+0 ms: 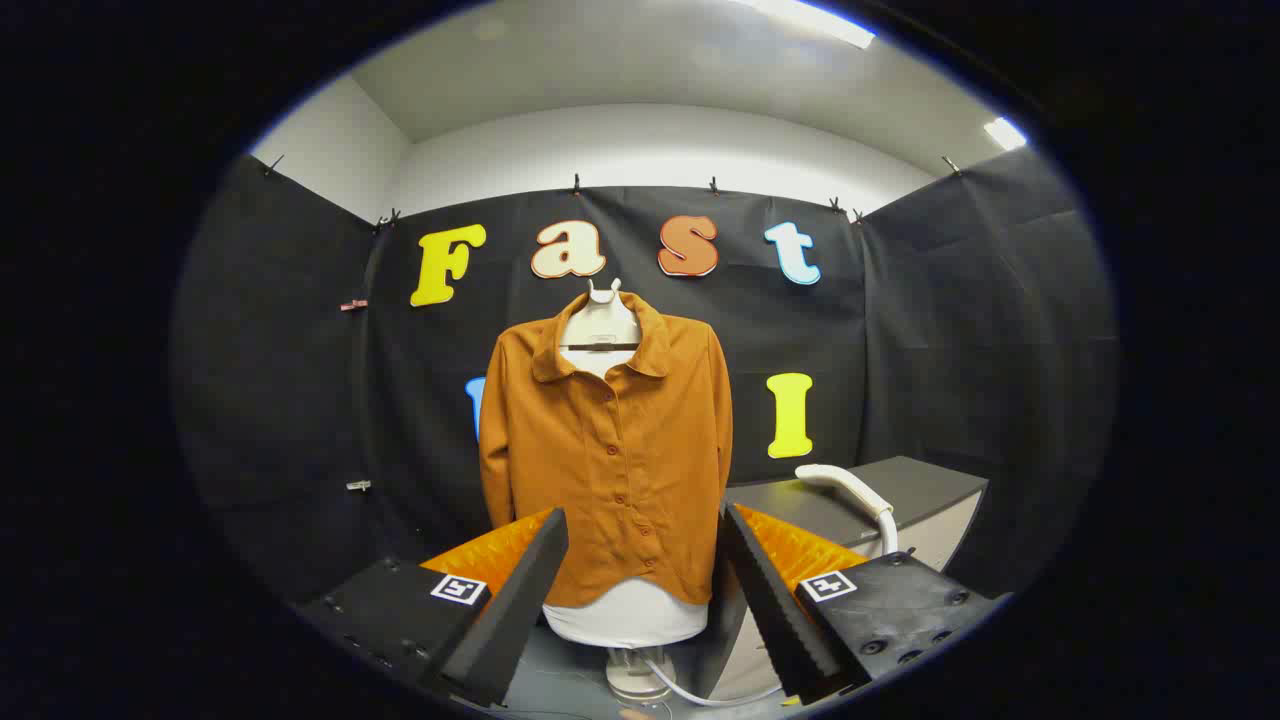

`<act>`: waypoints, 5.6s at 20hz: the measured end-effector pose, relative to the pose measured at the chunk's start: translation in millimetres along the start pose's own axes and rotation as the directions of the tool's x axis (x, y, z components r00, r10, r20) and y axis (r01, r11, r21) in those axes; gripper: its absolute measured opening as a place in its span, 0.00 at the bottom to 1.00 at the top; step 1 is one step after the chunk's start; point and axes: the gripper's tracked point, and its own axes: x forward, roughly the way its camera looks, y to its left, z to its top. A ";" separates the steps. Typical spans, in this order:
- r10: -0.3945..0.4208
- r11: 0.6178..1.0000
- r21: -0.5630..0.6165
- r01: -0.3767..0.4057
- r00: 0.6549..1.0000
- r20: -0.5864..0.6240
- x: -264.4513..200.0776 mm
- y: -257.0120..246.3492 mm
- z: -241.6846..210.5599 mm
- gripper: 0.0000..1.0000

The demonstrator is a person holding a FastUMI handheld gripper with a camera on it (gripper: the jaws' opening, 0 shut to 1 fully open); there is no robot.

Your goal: Iron the clothes twice with a garment steamer, once on the left side and once on the right side.

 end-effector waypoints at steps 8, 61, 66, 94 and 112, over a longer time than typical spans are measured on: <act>-0.020 1.000 -0.008 0.020 1.000 0.022 0.0 -0.5 5.4 0.98; -0.197 0.980 -0.040 0.194 0.978 -0.068 205.3 -233.5 -8.6 0.98; -0.208 0.978 -0.022 0.207 0.967 -0.146 246.2 -285.9 -32.2 0.98; -0.130 0.985 -0.004 0.171 0.730 -0.671 344.0 -361.8 -174.4 0.95; -0.178 0.971 0.032 0.236 0.809 -0.561 324.1 -370.3 -128.8 0.48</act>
